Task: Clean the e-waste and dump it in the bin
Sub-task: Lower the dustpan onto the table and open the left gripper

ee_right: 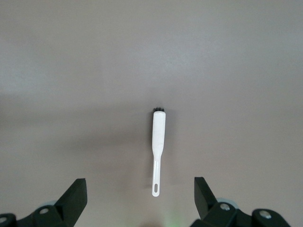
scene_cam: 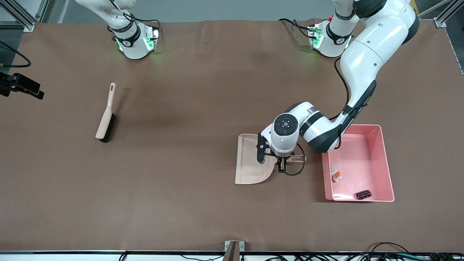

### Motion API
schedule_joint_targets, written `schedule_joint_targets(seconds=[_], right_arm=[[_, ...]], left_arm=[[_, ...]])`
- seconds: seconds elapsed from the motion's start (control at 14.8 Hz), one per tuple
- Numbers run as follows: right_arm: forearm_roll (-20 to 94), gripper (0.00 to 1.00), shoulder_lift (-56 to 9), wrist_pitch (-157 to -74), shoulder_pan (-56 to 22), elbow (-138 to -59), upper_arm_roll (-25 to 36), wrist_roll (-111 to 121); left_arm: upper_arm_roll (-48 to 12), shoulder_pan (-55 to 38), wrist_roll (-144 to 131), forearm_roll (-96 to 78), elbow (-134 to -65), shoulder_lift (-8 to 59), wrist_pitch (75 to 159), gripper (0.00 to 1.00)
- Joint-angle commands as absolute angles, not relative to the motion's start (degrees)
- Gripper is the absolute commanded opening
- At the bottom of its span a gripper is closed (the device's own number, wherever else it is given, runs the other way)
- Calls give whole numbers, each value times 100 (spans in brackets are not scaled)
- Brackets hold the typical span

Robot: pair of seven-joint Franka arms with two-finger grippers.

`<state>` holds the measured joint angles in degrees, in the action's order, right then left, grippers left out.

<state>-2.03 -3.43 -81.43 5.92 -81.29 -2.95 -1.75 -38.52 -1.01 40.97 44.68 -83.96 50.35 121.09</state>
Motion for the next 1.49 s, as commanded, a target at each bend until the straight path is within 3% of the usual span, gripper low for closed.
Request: schedule_joint_targets(seconds=[0.0, 0.34, 1.08, 1.15, 1.42], right_arm=[[-36, 100, -369, -8042, 633, -8016, -325, -193], [132, 100, -360, -8042, 580, -8016, -352, -193], [141, 100, -360, -8042, 571, -8007, -369, -202], [132, 100, -360, -8033, 571, -8007, -369, -193], [62, 100, -360, -8033, 598, -8007, -343, -158]], left_arm=[[-3893, 113, 3999, 4448, -8367, 4747, 12103, 100], [-4017, 825, 2333, 3456, -8385, 3685, 11937, 100], [-3921, 2171, -377, 1207, -8376, 1663, 10503, 100], [-3685, 2049, -569, 1100, -8402, 1444, 10338, 100], [-1761, 687, -756, 1002, -8455, 792, 9949, 100]])
